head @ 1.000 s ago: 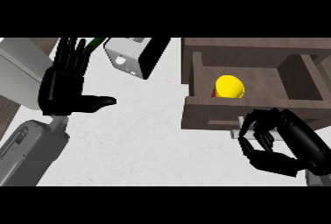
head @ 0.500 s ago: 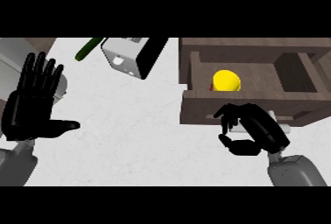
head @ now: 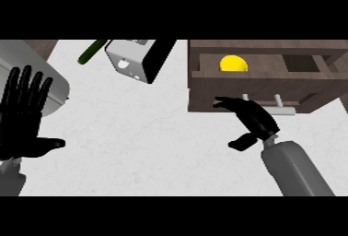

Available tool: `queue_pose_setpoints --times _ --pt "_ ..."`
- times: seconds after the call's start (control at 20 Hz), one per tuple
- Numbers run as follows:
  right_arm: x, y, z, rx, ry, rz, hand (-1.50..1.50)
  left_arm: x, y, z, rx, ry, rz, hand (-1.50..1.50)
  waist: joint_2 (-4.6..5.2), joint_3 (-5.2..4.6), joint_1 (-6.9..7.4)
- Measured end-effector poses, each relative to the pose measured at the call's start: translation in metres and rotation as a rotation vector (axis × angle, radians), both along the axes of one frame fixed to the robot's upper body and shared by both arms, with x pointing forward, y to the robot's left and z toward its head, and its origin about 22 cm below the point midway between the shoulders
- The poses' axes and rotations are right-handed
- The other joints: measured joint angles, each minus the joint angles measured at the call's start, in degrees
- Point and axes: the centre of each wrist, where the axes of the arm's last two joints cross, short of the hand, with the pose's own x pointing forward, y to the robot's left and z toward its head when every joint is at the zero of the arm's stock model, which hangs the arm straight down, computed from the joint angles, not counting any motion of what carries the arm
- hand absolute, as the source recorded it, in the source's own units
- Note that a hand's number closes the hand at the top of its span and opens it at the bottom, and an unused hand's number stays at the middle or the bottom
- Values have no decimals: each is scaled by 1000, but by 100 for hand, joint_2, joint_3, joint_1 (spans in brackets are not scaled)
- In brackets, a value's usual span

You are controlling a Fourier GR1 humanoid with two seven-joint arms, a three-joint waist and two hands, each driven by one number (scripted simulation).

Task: Pick up the cup, place it into the drawer and close the drawer

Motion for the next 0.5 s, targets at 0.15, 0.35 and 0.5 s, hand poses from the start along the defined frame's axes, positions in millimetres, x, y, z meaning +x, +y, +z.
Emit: queue_pose_setpoints --times 0.15,0.35,0.5 --pt "18 -3 -9 1 11 -9 -150 -1 5 -1 -2 2 -7 -150 4 1 0" --pt "42 -7 -13 20 18 -7 -150 -5 12 -9 -7 8 -12 -150 -10 -13 18" --pt "58 -13 -11 45 30 -5 -150 -8 14 -11 -5 0 -21 -150 3 -11 63"
